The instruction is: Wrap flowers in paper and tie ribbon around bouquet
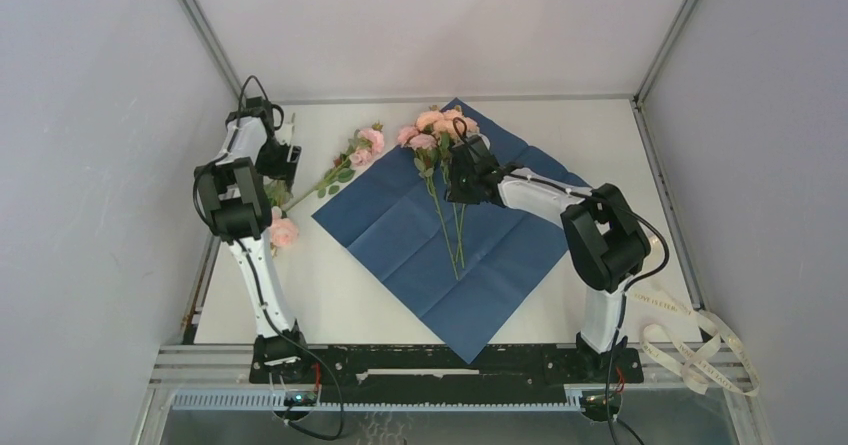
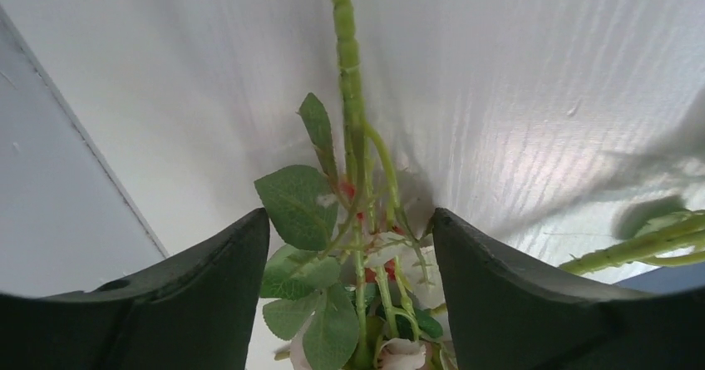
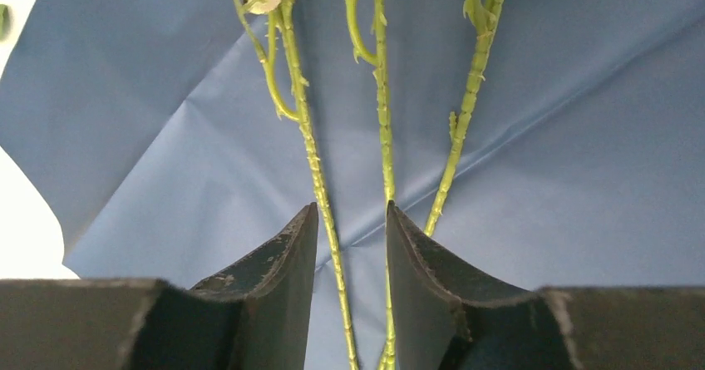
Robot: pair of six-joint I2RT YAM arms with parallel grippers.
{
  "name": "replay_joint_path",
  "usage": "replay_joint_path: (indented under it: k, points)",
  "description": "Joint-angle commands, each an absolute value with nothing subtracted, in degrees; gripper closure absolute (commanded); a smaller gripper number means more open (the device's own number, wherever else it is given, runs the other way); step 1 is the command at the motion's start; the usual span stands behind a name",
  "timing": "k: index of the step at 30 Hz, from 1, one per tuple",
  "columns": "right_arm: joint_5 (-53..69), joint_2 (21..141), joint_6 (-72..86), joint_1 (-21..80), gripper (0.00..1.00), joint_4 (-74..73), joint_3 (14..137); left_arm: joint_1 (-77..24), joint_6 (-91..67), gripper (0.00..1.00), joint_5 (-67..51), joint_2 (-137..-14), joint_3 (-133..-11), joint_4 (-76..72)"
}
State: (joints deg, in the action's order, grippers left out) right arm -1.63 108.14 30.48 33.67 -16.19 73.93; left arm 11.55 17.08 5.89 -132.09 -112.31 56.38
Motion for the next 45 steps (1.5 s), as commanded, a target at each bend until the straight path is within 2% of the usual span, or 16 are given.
replay_joint_path:
  k: [1, 4, 6, 8, 9, 10, 11, 18, 28, 31, 35, 38, 41, 45]
  points:
    - [-5.4, 106.3, 30.3, 34.9, 0.54, -16.5, 74.5, 12.0, 18.3, 0.25, 7.7, -132.9, -117.0, 58.8]
    - [-6.9, 103.8, 29.3, 35.6, 0.52, -18.1, 74.4, 12.0, 18.5, 0.36, 6.5, -134.8, -120.1, 62.7]
    - [-8.0, 102.3, 28.7, 36.0, 0.51, -19.0, 74.4, 12.0, 19.3, 0.49, 5.4, -135.8, -121.7, 65.5]
    - [-8.8, 100.8, 28.0, 36.2, 0.50, -19.9, 74.4, 12.0, 20.5, 0.67, 4.2, -135.8, -121.5, 67.6]
    - [-9.0, 100.1, 27.6, 36.3, 0.49, -20.2, 74.4, 12.0, 21.1, 0.84, 3.9, -135.5, -120.8, 68.2]
    - [-9.0, 99.2, 27.4, 36.1, 0.48, -20.3, 74.2, 12.1, 21.4, 0.97, 3.9, -135.0, -120.0, 68.5]
    - [-8.9, 98.1, 27.0, 36.0, 0.47, -20.3, 73.9, 12.2, 21.7, 1.00, 4.3, -134.1, -118.9, 68.3]
    - [-4.1, 87.6, 21.6, 35.3, 0.41, -18.6, 71.5, 14.3, 25.1, 1.00, 4.1, -117.9, -111.5, 60.9]
    - [23.6, 74.0, 14.8, 28.1, 0.39, -18.0, 71.3, 4.7, 47.4, 1.00, 9.5, -91.8, -100.0, 61.2]
    - [26.3, 68.1, 17.0, 23.1, 0.34, -18.4, 71.3, -2.0, 54.8, 1.00, 9.1, -82.8, -92.7, 59.4]
    - [29.7, 63.3, 18.6, 15.3, 0.31, -22.2, 71.4, -16.9, 66.1, 1.00, 14.2, -71.6, -82.3, 57.6]
    - [31.1, 62.1, 17.4, 13.7, 0.29, -25.5, 72.4, -27.3, 69.4, 1.00, 17.9, -69.2, -83.7, 64.6]
    - [35.5, 64.0, 18.1, 15.6, 0.26, -27.0, 74.0, -36.2, 71.7, 1.00, 22.5, -67.6, -83.6, 68.7]
    - [36.6, 69.4, 15.6, 26.4, 0.23, -29.2, 77.1, -47.8, 80.6, 1.00, 28.6, -61.4, -77.4, 64.3]
